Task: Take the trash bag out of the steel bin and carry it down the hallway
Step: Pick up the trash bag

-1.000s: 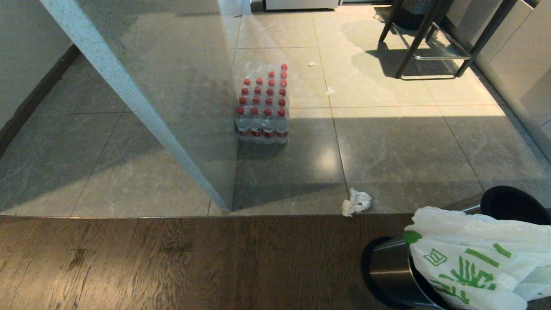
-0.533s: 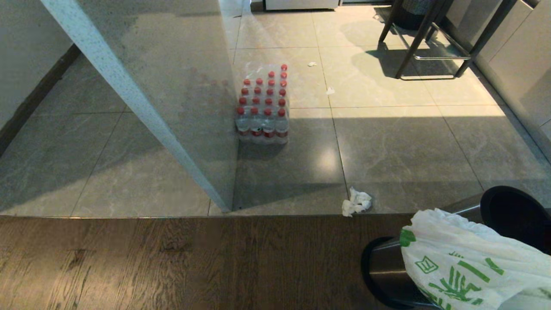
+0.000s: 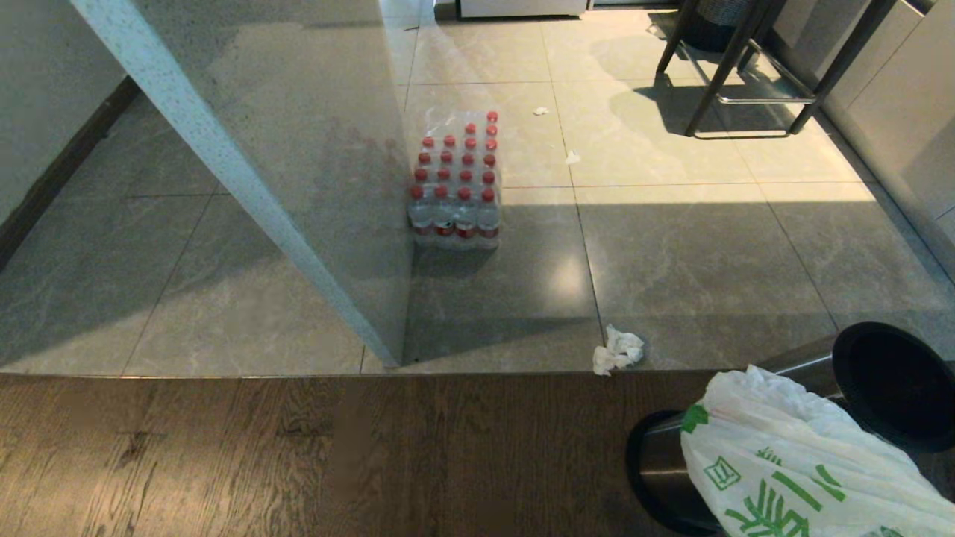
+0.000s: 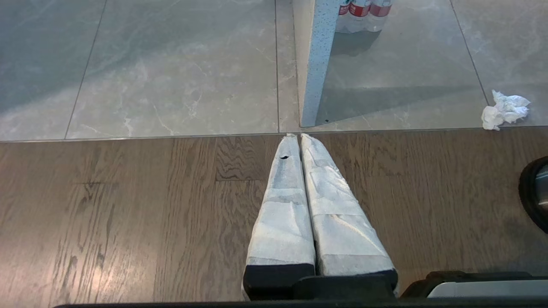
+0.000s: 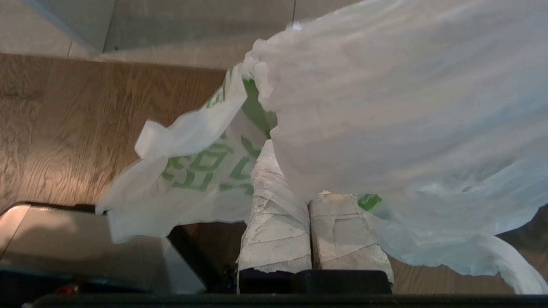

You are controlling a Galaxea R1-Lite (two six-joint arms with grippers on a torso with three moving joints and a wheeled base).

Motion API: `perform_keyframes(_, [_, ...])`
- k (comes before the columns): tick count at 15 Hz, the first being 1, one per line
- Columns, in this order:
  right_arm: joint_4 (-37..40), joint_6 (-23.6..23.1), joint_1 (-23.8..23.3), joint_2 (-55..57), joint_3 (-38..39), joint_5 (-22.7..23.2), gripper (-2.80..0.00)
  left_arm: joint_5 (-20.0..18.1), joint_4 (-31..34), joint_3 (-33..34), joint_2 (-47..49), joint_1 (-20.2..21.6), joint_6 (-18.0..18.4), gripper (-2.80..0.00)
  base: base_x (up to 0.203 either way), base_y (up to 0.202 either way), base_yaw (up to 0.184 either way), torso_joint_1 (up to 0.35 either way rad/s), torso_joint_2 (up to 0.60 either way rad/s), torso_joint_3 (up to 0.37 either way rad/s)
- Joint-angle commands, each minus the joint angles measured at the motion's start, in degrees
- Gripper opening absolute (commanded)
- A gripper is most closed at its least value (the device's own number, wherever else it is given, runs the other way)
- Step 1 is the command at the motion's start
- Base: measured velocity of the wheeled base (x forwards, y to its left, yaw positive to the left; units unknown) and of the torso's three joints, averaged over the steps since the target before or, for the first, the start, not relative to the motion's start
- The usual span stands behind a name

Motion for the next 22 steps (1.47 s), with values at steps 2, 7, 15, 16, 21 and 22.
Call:
perform_keyframes(2, [3.55,-1.05,-4.04,-0.4,-0.26,0.53,-2.8,0.06,-0.03,0.0,0.0,0.0,-0.02,-2.8,0.0,0.0,0.0,0.0,0.0,0.0])
perform_keyframes(7, [2.78,-2.86,-6.13,-14.65,0.18,0.88,-2.8,-0.02,-0.03,0.0,0.0,0.0,-0.02,-2.8,0.0,0.0,0.0,0.0,0.0,0.0])
perform_keyframes(15, [2.43,-2.38,-6.32,-15.35,0.26,0.74,-2.8,-0.02,-0.03,0.0,0.0,0.0,-0.02,-2.8,0.0,0.0,0.0,0.0,0.0,0.0])
perform_keyframes(16, [2.43,-2.42,-6.32,-15.35,0.26,0.69,-2.8,0.06,-0.03,0.0,0.0,0.0,-0.02,-2.8,0.0,0.0,0.0,0.0,0.0,0.0])
perform_keyframes(21, [2.43,-2.34,-6.32,-15.35,0.26,0.73,-2.8,-0.02,-0.11,-0.09,0.0,0.0,0.51,-2.8,0.0,0.0,0.0,0.0,0.0,0.0])
perform_keyframes(22, [2.43,-2.34,-6.32,-15.35,0.26,0.69,-2.8,-0.11,-0.03,-0.09,0.0,0.0,0.6,-2.8,0.0,0.0,0.0,0.0,0.0,0.0])
